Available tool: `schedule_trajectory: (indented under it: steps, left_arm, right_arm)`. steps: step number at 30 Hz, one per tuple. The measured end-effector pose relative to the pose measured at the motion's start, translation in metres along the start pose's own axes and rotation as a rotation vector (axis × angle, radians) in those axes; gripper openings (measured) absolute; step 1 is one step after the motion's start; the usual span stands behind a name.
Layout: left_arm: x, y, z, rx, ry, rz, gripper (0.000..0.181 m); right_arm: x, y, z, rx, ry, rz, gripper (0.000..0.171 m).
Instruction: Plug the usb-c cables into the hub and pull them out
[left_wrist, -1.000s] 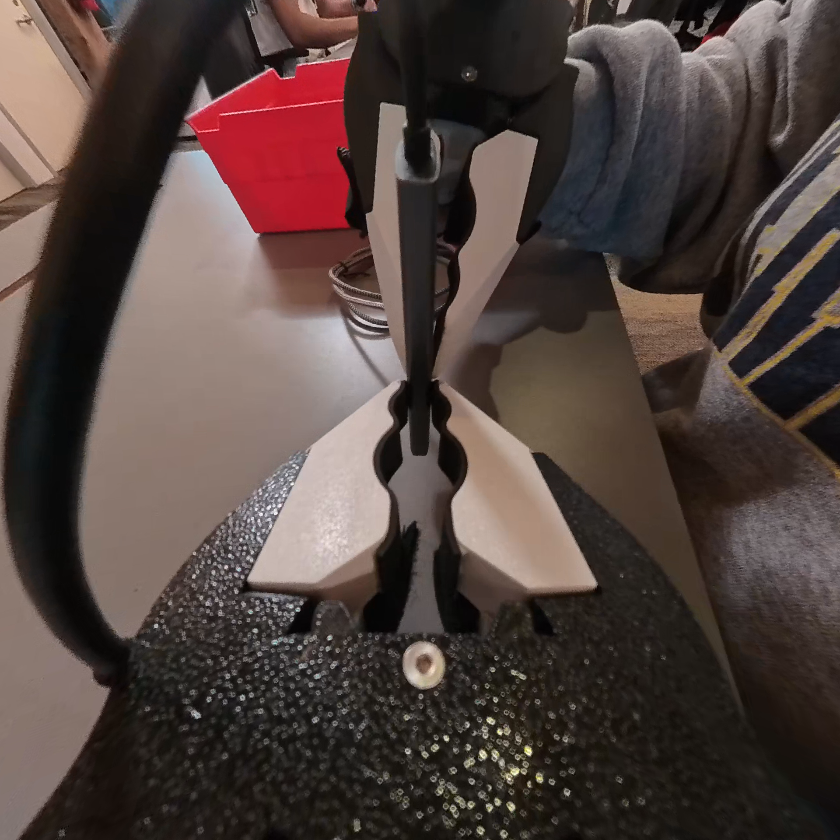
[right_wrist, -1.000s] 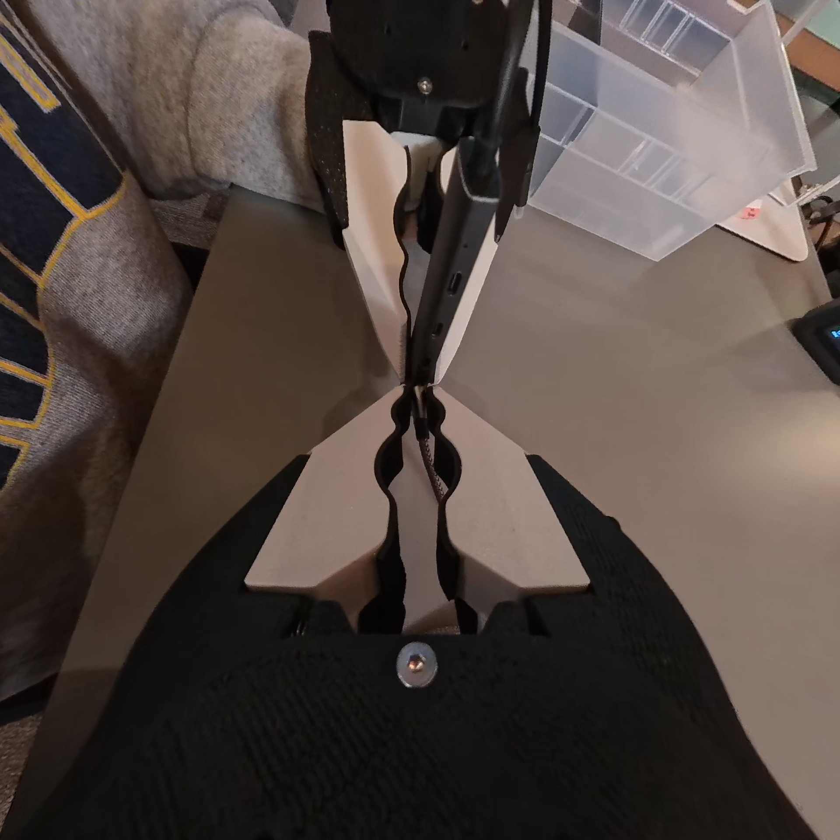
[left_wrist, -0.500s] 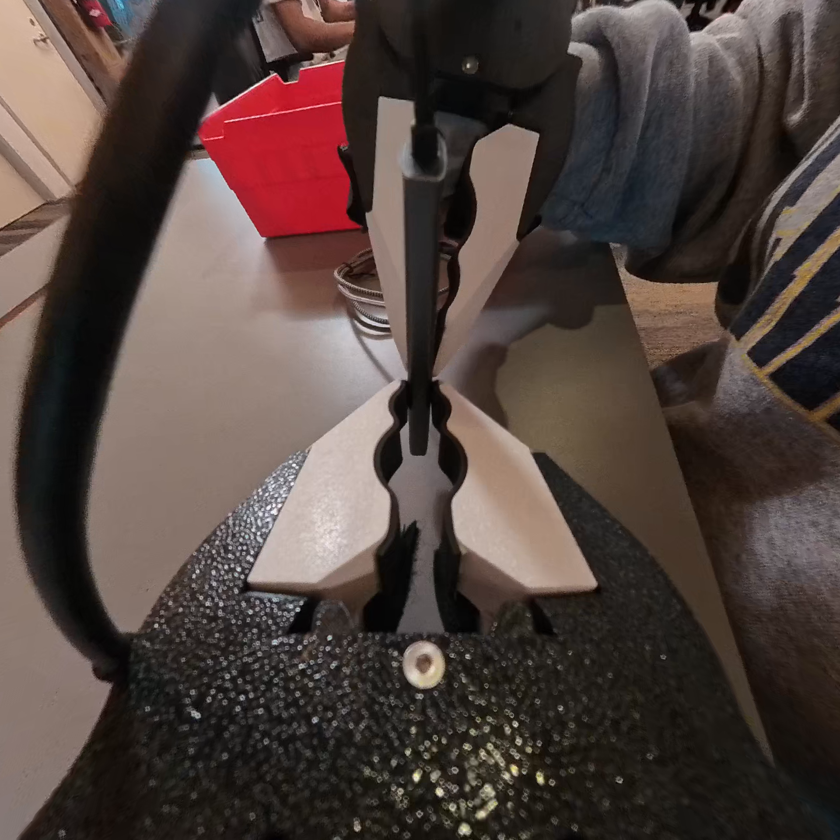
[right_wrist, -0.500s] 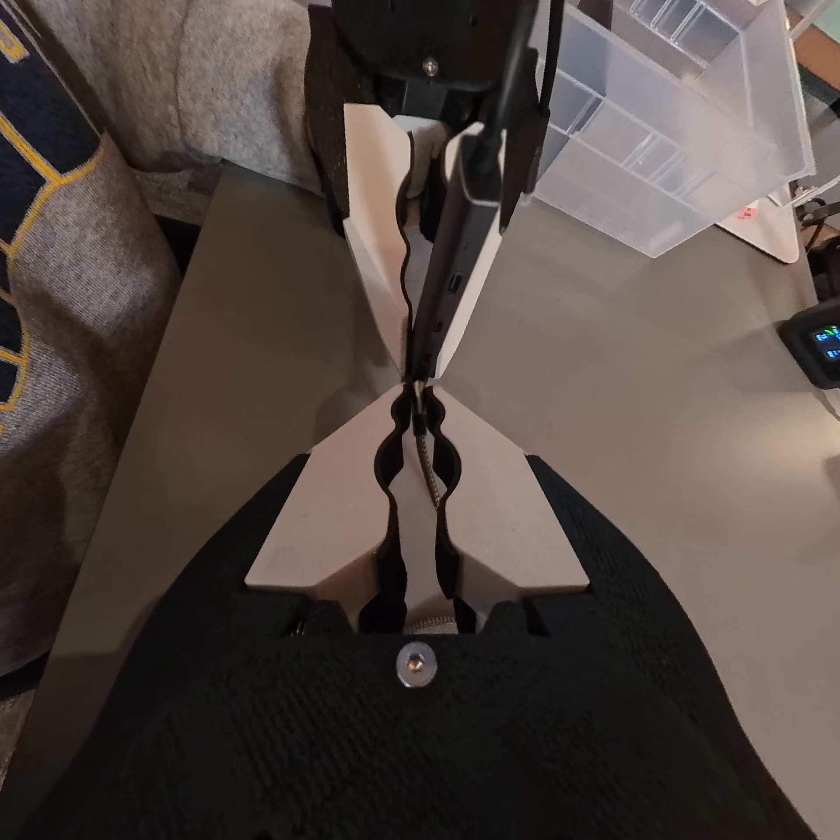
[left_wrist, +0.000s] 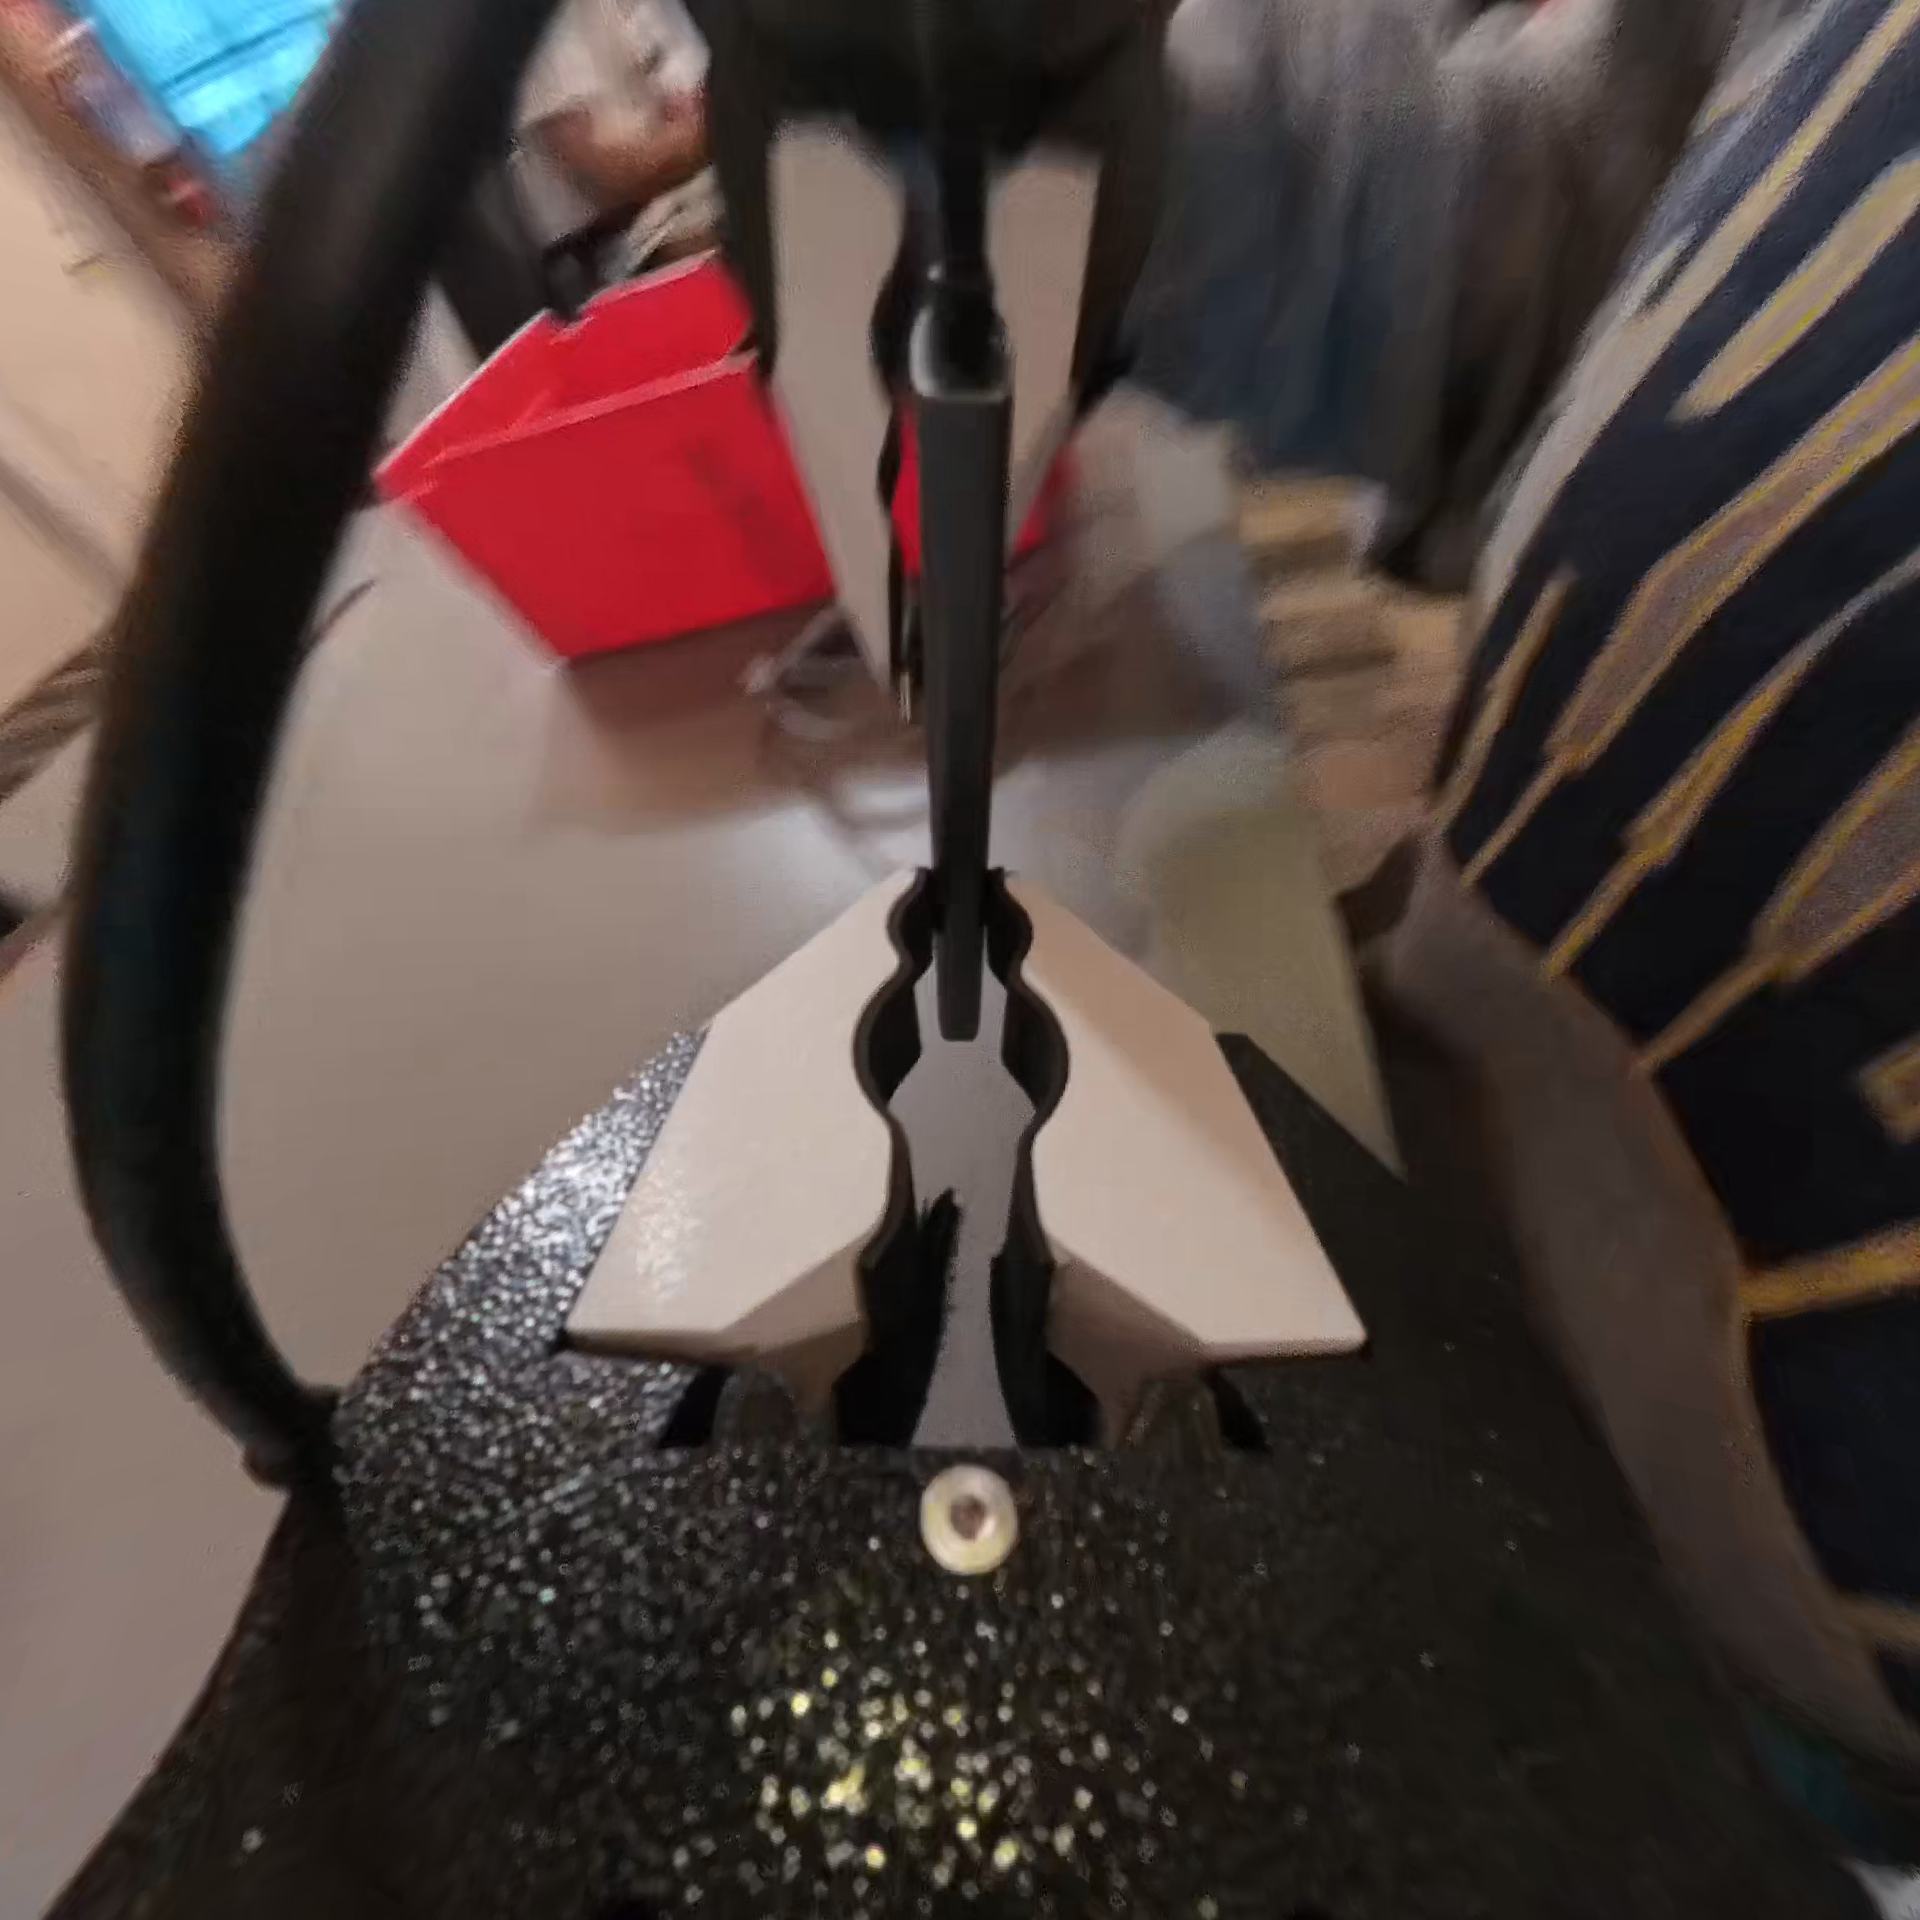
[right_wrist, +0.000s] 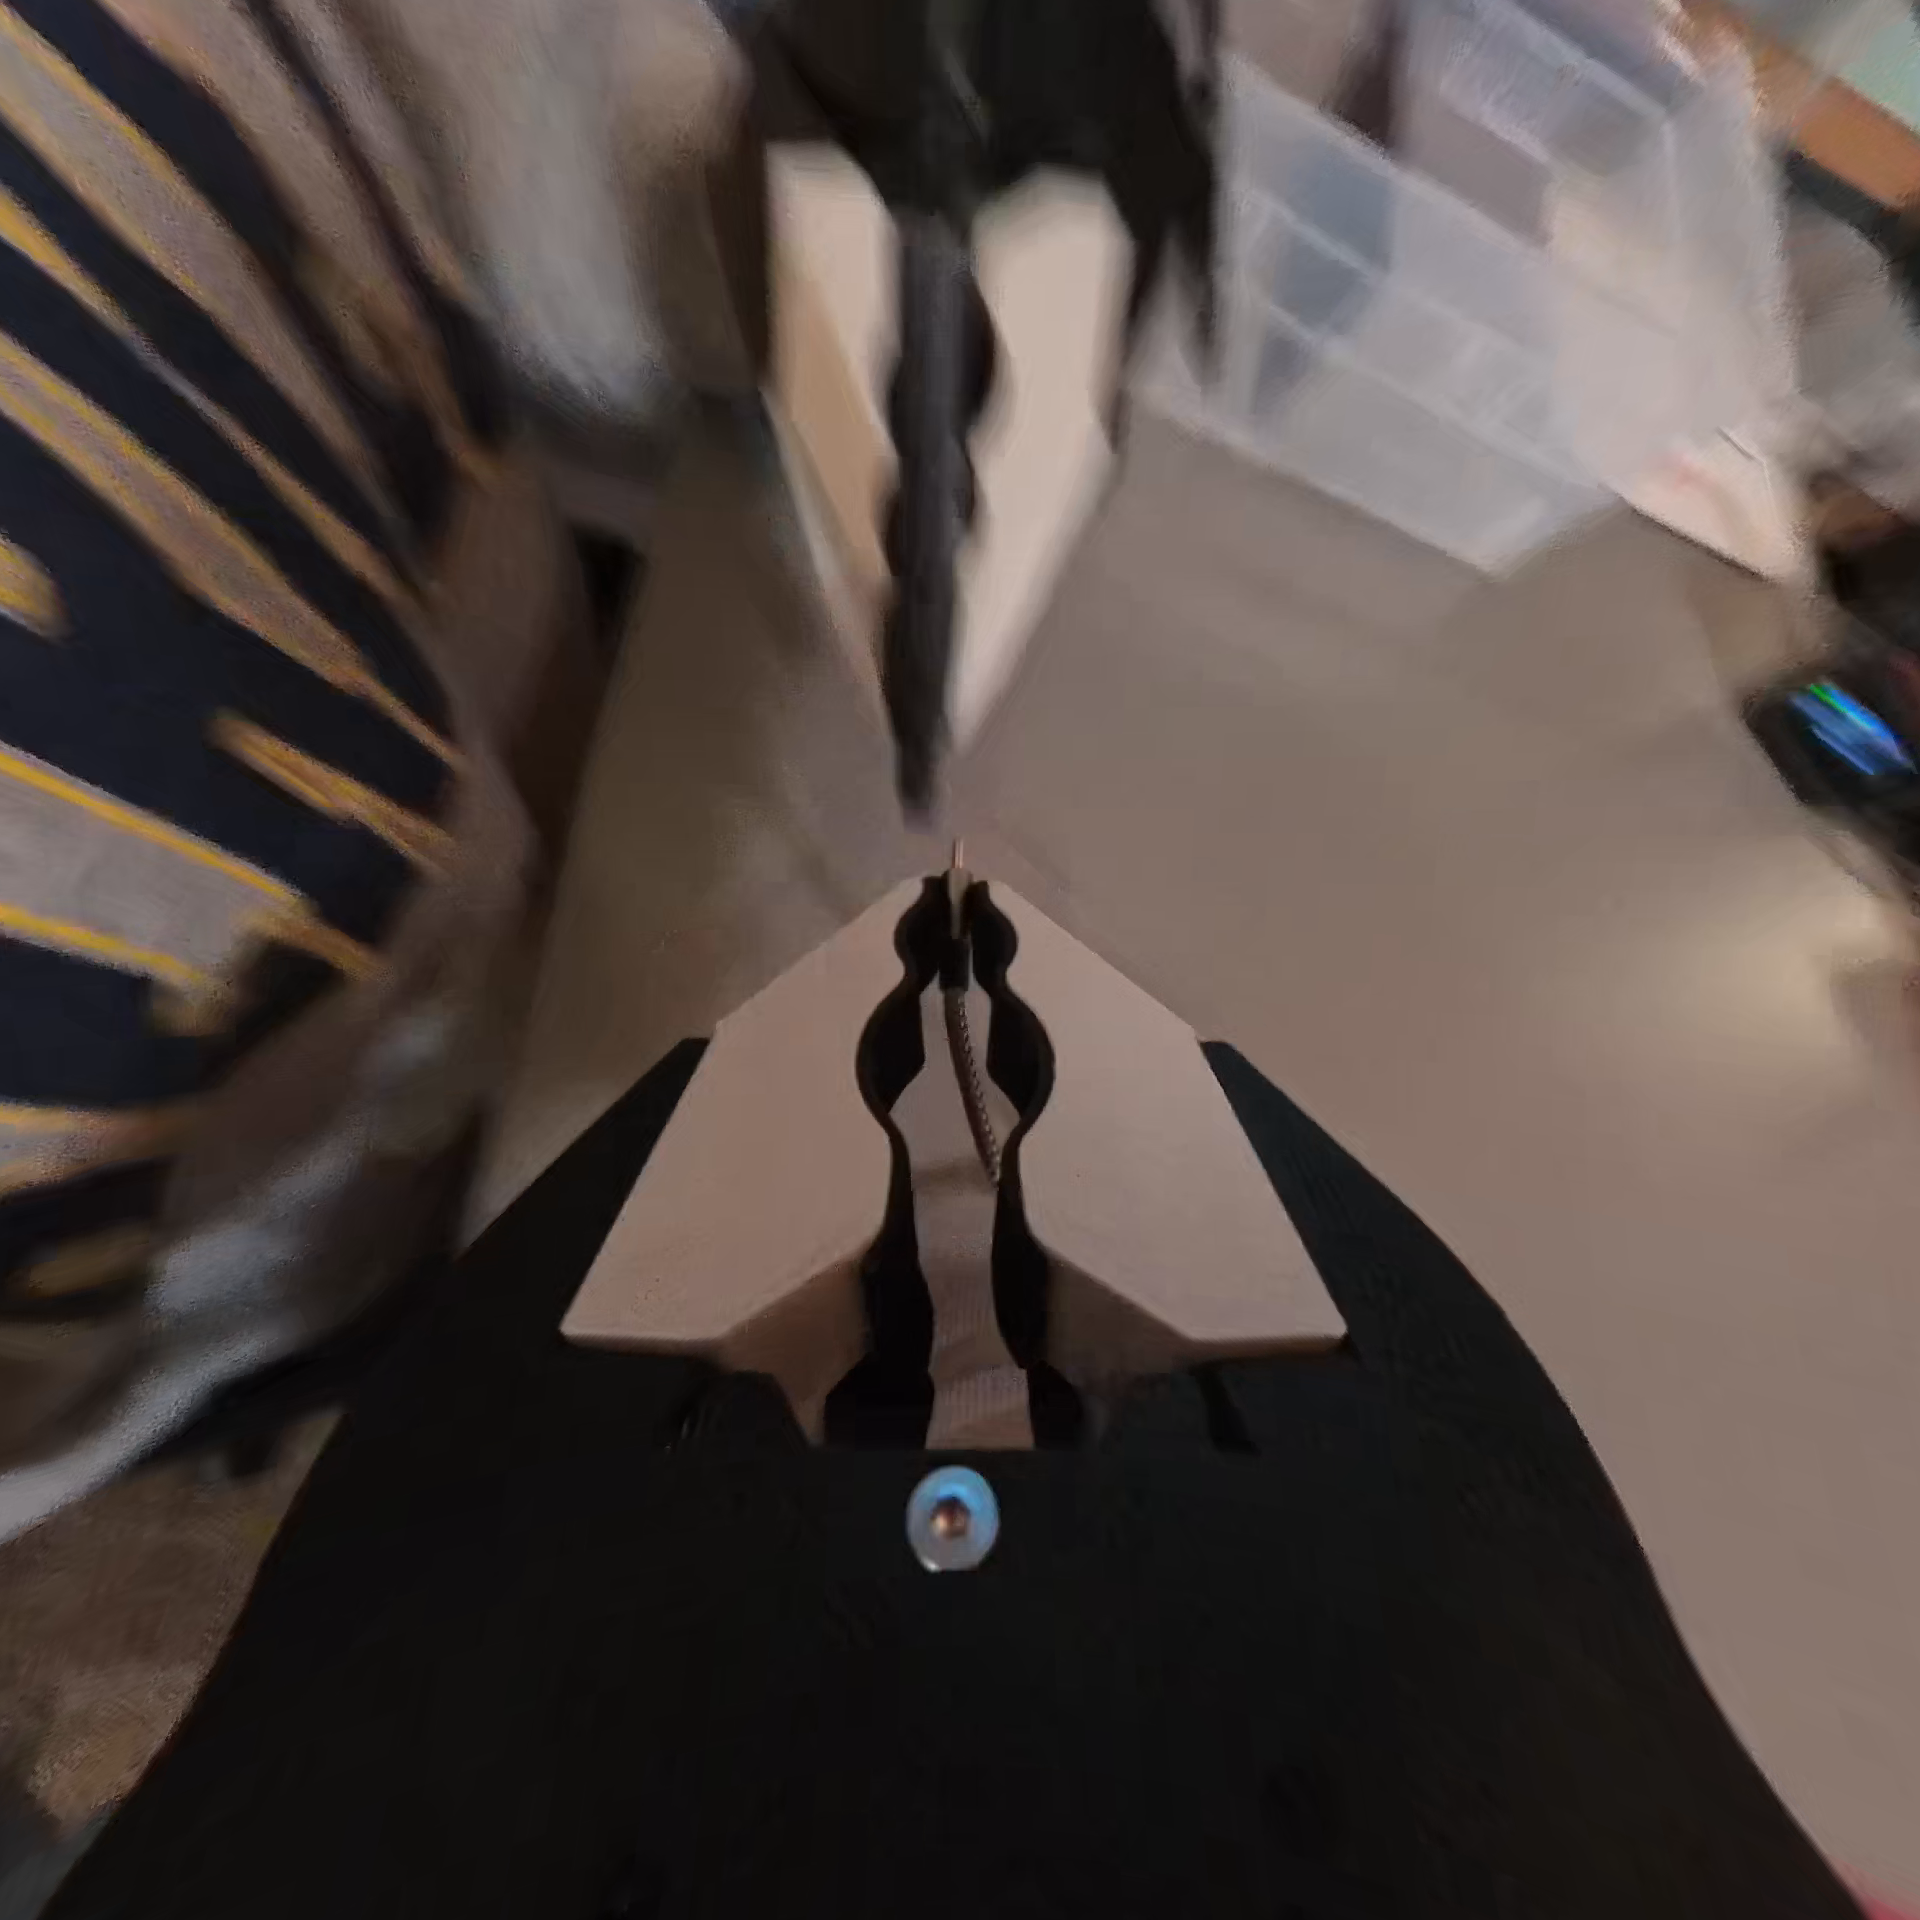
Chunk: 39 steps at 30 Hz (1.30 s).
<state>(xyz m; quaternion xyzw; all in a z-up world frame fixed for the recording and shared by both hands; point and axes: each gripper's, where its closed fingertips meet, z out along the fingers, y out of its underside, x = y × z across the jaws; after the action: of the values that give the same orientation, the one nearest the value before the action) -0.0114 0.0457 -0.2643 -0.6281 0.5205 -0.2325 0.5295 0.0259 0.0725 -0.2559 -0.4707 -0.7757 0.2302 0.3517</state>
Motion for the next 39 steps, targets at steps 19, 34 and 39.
schedule_trajectory:
  steps: [19,34,39]
  left_arm:
    - [-0.072,0.024,-0.009,0.037,-0.425,-0.161,0.007]
    - [-0.063,0.04,0.0,-0.073,-0.397,-0.142,0.007]
    - [-0.064,0.04,-0.001,-0.066,-0.407,-0.149,0.007]
  right_arm:
    - [0.143,-0.107,-0.312,0.281,0.977,-0.076,0.004]
    - [0.141,0.056,-0.306,-0.132,0.937,0.254,0.004]
    - [0.103,0.158,-0.249,-0.392,0.799,0.433,0.005]
